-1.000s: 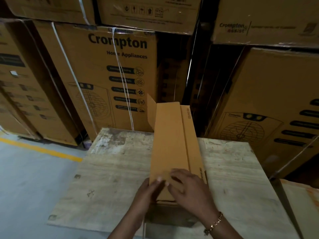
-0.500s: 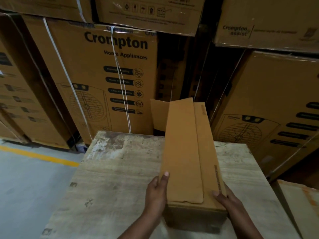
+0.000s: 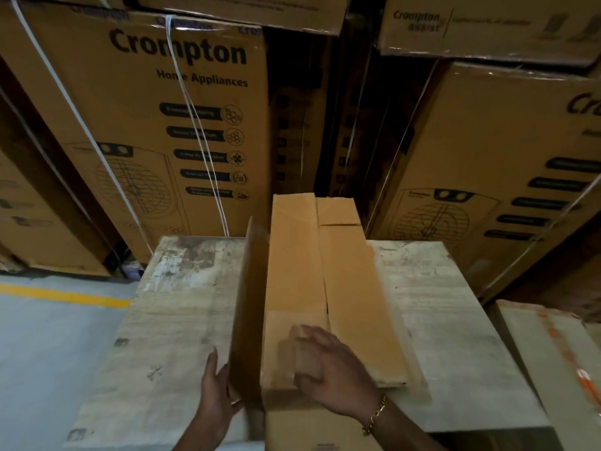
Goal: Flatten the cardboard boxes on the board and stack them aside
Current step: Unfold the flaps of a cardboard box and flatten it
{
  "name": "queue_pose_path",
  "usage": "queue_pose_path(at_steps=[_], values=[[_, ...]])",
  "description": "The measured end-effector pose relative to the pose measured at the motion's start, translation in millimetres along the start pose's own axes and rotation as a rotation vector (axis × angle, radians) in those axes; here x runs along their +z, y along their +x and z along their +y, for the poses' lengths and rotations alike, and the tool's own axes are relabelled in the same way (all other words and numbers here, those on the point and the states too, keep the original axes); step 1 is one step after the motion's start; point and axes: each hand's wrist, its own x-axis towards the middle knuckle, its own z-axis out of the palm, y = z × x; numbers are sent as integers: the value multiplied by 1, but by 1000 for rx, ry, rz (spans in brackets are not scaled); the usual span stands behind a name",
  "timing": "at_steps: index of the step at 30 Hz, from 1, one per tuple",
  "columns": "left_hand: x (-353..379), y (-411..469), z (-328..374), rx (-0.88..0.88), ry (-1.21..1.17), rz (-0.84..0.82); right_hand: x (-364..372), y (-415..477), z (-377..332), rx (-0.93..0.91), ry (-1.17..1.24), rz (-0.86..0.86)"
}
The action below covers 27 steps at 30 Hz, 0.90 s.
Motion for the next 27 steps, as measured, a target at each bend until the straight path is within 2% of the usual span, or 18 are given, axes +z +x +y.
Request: queue_pose_path(at_steps=[2,4,7,9,11,13,16,20,23,27], values=[[-5,0,8,37,93,18,-5,4,10,49,-38,92],[-1,-3,14,145,285,90,-15,9,26,171,-128,151],[13,-20,22,521,749,143,-32,21,50,434,-217,94],[29,-37,28,784,1032,35,-38,28,60,544,-186,31],[54,-47,32,926,1366,-120,-40,34,65,594,-114,-26],[79,-49,32,948,1693,-209,-39,38,66,606,-98,-42],[107,-45,32,840,1938,-247,-37,43,64,623,-125,-61],[130,-51,30,752,2043,-214,-47,34,79,562,-48,-27],[136,-58,38,765,2108,-145,-69,30,94,440,148,42],[149,-70,34,787,2162,-35,-86,15,106,379,400,125]])
